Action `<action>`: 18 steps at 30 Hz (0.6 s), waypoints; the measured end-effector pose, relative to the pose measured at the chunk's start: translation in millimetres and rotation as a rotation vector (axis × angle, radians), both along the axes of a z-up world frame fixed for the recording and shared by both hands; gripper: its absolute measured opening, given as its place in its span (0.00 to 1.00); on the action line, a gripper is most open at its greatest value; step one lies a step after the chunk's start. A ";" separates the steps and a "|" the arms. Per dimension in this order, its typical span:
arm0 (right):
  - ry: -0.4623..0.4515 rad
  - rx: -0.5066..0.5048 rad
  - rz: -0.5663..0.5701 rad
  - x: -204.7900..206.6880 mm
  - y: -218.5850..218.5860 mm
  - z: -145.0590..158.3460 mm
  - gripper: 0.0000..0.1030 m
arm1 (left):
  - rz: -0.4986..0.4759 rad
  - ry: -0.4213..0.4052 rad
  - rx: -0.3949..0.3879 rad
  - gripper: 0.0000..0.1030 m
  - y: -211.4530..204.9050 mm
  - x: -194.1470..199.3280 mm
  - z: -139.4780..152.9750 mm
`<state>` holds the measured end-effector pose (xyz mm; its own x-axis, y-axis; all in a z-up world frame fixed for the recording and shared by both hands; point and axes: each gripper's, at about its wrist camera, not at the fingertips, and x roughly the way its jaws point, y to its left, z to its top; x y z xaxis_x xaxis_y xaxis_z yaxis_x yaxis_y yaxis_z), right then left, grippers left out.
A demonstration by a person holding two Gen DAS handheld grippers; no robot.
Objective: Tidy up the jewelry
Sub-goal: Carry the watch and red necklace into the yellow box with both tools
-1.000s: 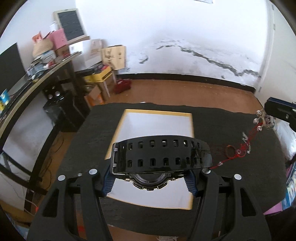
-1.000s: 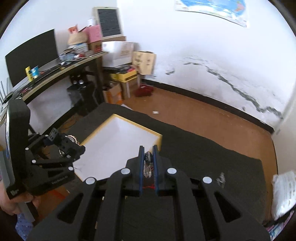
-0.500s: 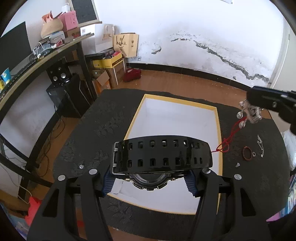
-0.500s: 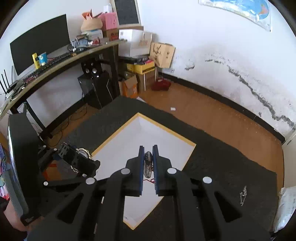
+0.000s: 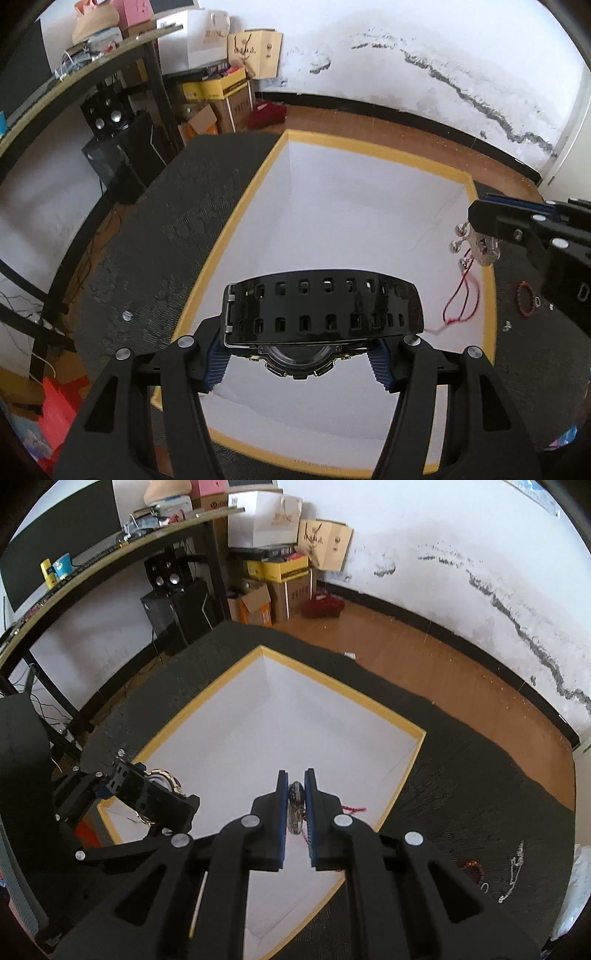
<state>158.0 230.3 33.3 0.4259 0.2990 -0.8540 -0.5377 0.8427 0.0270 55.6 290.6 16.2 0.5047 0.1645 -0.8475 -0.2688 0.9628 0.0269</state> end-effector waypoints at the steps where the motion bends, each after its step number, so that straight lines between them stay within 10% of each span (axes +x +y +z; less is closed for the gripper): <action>1: 0.007 -0.005 -0.001 2.5 0.8 -4.6 0.09 | 0.005 0.006 -0.006 0.59 2.1 3.0 -4.5; 18: 0.101 -0.051 0.005 25.8 12.1 -64.5 0.09 | 0.030 0.075 -0.004 0.59 10.7 19.1 -47.1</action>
